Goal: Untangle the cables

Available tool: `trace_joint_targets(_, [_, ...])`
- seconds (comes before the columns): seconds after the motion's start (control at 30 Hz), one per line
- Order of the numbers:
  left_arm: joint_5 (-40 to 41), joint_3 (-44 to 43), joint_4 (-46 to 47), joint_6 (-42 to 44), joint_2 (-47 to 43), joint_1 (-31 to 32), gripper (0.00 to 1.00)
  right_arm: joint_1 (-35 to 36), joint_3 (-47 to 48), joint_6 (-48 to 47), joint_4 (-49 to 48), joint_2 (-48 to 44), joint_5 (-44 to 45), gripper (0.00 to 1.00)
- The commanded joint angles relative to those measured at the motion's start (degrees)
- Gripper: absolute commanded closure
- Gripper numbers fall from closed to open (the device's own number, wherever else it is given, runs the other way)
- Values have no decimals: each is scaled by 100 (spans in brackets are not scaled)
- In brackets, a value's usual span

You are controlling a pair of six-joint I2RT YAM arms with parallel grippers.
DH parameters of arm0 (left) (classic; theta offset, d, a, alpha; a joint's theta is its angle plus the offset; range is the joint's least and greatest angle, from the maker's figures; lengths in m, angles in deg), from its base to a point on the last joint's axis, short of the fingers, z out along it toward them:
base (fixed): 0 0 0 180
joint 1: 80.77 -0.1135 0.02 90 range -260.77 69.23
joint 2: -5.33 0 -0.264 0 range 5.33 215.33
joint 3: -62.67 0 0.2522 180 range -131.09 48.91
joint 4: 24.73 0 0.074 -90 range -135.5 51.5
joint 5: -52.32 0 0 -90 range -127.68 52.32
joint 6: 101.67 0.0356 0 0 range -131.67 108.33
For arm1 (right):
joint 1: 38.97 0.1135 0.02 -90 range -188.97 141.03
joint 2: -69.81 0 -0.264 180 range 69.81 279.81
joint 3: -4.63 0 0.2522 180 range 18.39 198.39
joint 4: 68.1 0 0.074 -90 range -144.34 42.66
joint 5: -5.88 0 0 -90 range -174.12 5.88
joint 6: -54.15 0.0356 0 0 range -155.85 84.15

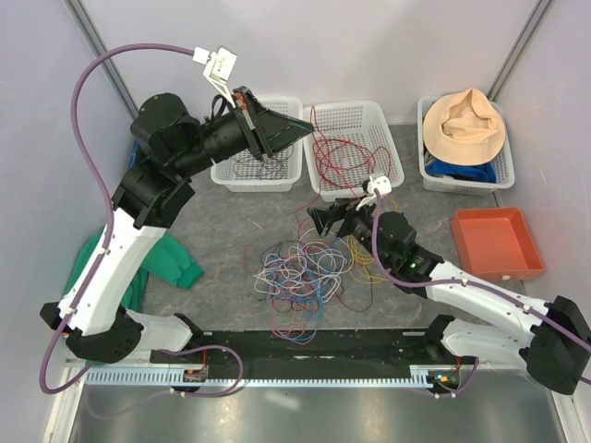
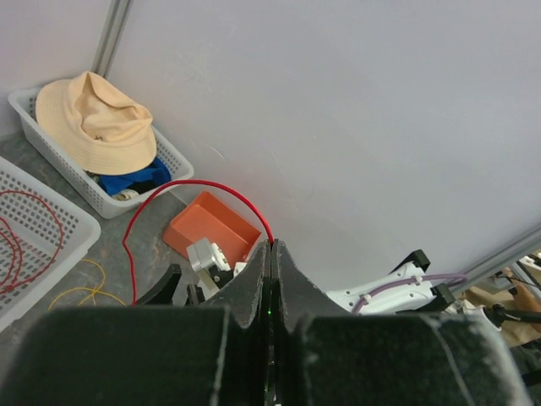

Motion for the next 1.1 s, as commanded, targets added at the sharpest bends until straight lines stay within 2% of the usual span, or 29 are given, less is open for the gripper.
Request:
trace_joint_targets(0.0, [297,-327,-120,412,-34,21,98,9,107,-11,799,-387,495,7])
trace_joint_targets(0.13, [386,-371,-155,456,10,21,98,0,-305,33,951,-1001,540,7])
trace_joint_targets(0.3, [298,-468,-155,386,124,21,98,9,-684,174,373,-1399,-268,7])
trace_joint_targets(0.47, [245,-512,-155,333,203,74,98,9,-483,314,-208,-987,-1111,7])
trace_joint_targets(0.6, [236,-503,-155,324,212,135,98,9,-141,315,-429,-408,-1148,7])
trace_joint_targets(0.67, [219,-477,-146,324,212,162,98,9,-17,306,-534,-187,-1157,11])
trace_joint_targets(0.7, [210,-451,-146,324,178,171,98,18,132,315,-543,23,-1139,15])
trace_joint_targets(0.8, [219,-345,-146,342,99,179,98,9,335,350,-587,262,-1078,56])
trace_joint_targets(0.83, [271,-310,-164,386,46,179,98,9,353,358,-579,271,-1043,76])
trace_joint_targets(0.9, [394,-135,-181,430,-112,179,98,9,423,350,-421,175,-868,95])
trace_joint_targets(0.93, [629,-47,-173,491,-182,179,98,9,467,315,-307,105,-640,100])
trace_joint_targets(1.03, [1340,585,-94,509,-576,179,97,9,931,61,439,-133,175,100])
trace_joint_targets(1.07, [1544,1100,-24,500,-718,179,93,0,1142,-36,937,-159,362,100])
